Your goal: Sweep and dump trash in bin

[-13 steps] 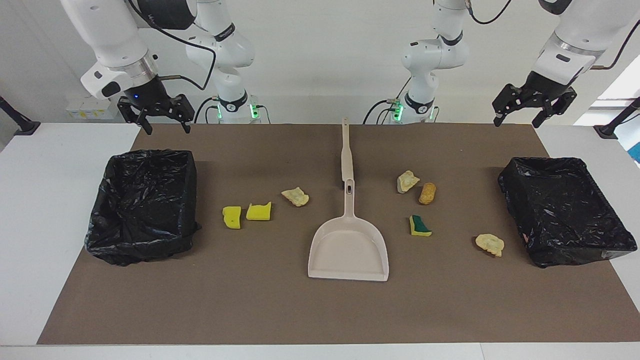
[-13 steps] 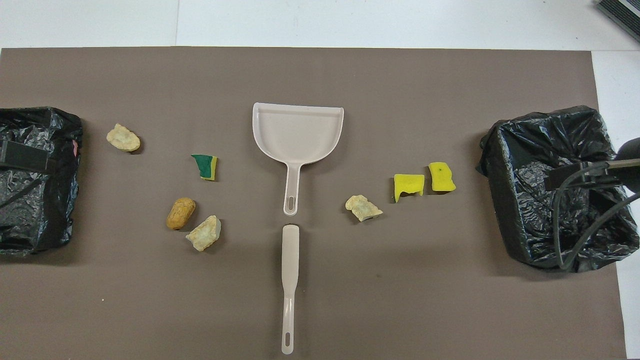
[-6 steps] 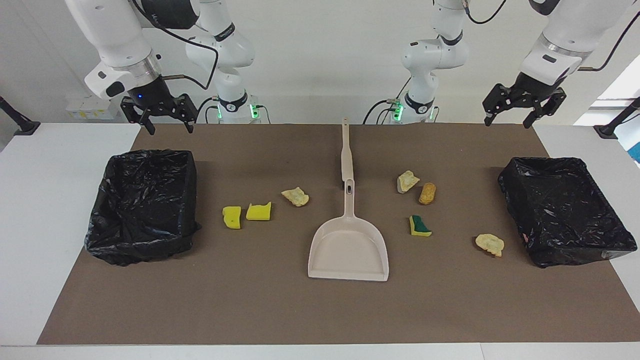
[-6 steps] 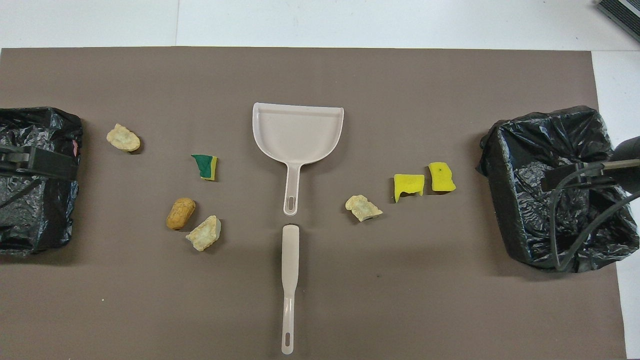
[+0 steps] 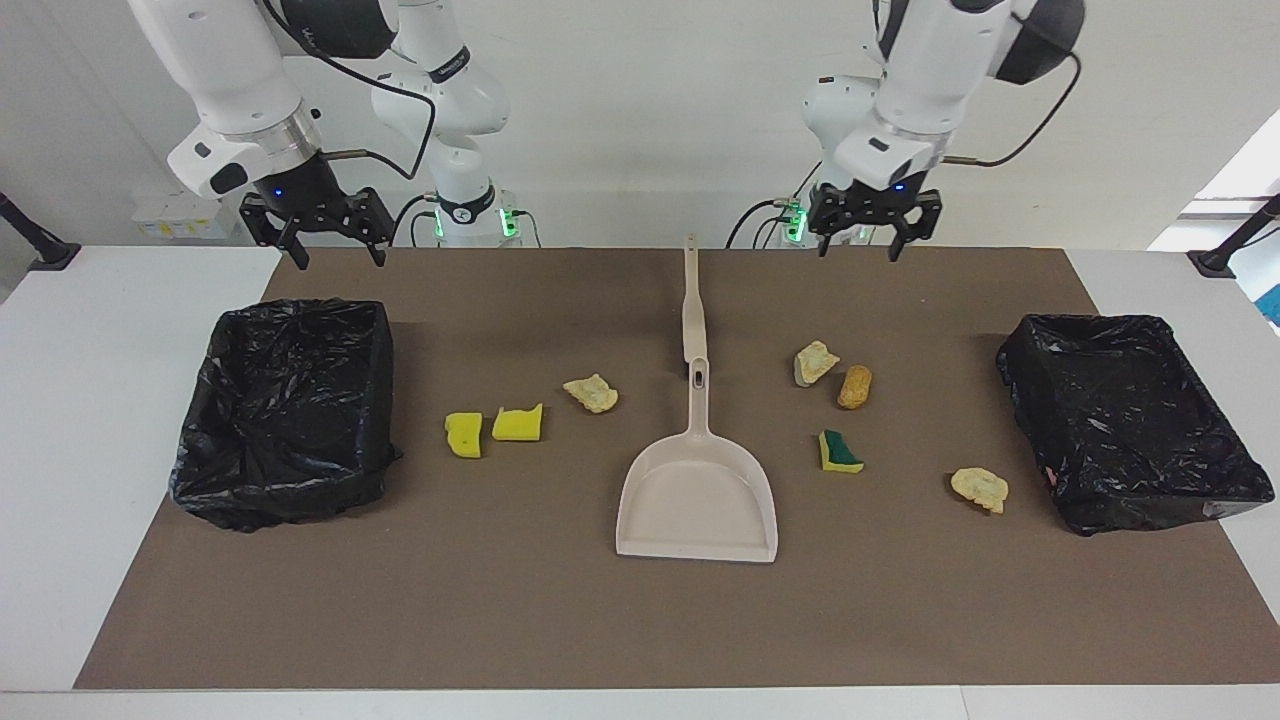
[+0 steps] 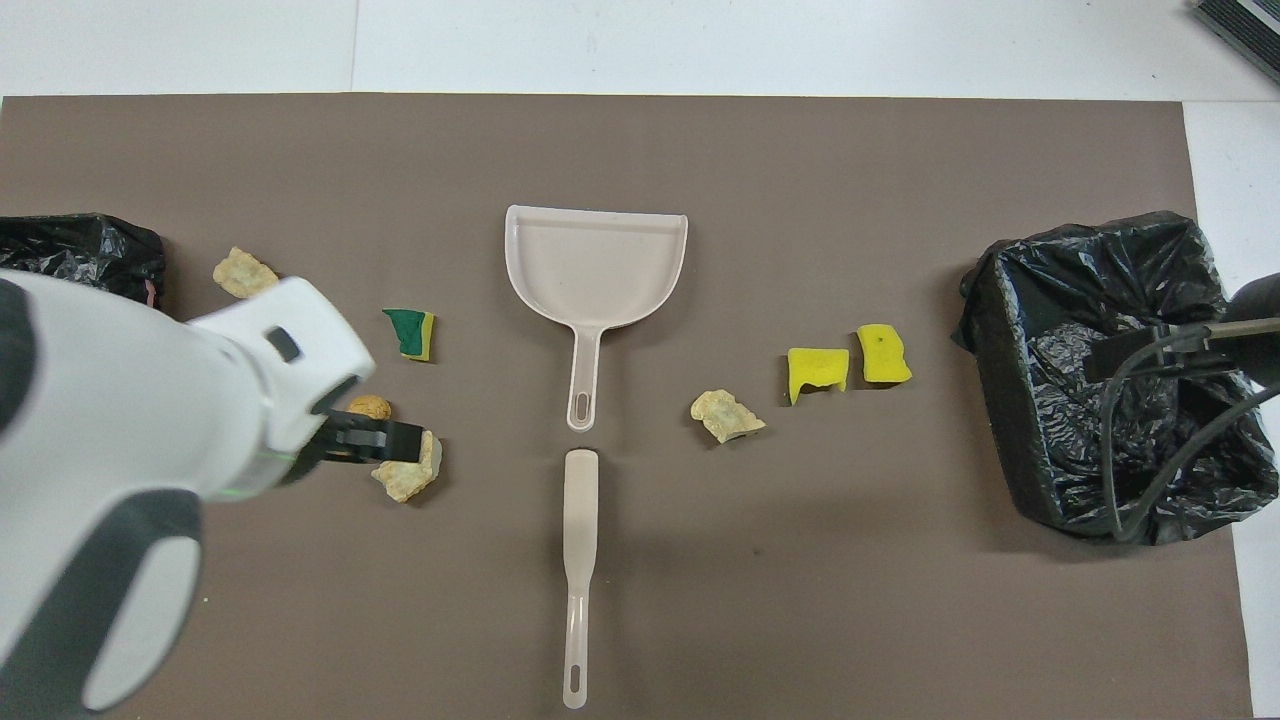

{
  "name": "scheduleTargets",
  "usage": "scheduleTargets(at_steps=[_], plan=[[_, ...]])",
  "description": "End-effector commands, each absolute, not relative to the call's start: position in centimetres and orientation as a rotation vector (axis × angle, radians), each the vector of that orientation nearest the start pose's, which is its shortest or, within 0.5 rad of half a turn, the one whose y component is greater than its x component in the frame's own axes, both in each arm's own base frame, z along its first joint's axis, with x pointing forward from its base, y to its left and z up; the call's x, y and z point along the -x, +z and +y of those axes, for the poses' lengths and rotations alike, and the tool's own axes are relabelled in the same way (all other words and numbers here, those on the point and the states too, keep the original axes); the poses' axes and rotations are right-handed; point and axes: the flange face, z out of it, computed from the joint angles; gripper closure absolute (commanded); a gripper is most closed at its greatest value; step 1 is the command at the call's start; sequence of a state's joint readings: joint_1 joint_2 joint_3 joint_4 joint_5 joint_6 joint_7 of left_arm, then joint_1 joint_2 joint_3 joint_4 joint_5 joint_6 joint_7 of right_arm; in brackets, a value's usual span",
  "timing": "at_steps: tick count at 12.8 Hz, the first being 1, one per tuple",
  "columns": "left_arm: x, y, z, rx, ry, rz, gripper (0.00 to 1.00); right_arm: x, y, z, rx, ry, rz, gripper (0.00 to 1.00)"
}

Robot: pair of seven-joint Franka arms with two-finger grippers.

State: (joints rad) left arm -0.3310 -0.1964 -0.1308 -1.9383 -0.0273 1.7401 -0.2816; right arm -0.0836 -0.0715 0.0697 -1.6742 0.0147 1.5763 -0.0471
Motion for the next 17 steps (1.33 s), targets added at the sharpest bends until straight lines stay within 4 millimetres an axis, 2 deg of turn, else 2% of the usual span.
scheduleTargets(at_steps=[1,3,4,5,7,9,10,12,14,16,17], plan=[[-38.5,51.5,-27.0,3.137,-0.019,0.276,0.0,-52.4,61.5,-0.8,3.123,0.035,-0.09,0.0],[-35.3,47.7,-30.7,3.141,-0.015,0.272,0.0,-52.3,61.5,-1.0,3.123,0.035,-0.082,0.0],[-33.6,45.0,-32.1,3.142,-0.014,0.267,0.0,-52.1,61.2,-1.0,3.123,0.044,-0.084,0.0],[-31.9,41.3,-33.7,3.133,0.011,0.253,0.0,-51.8,61.0,-1.0,3.123,0.054,-0.087,0.0],[-29.2,36.8,-35.8,3.127,0.028,0.251,0.0,-51.6,60.4,-1.0,3.124,0.073,-0.086,0.0],[-26.9,34.0,-36.3,3.101,0.061,0.283,0.0,-51.5,60.3,-0.9,3.124,0.076,-0.089,0.0],[-26.0,33.1,-36.3,3.098,0.068,0.288,0.01,-51.5,60.1,-1.0,3.123,0.081,-0.084,0.0],[-25.7,32.9,-36.1,3.094,0.077,0.27,0.15,-51.7,59.6,-0.9,3.124,0.074,-0.083,0.0],[-25.9,33.1,-36.4,3.095,0.078,0.273,0.43,-51.6,58.9,-0.4,3.126,0.079,-0.092,0.0],[-26.1,33.4,-36.5,3.097,0.076,0.271,0.58,-51.6,58.7,-0.6,3.125,0.091,-0.088,0.0],[-26.4,34.1,-36.8,3.108,0.062,0.273,0.67,-51.7,58.8,-1.4,3.123,0.1,-0.071,0.0]])
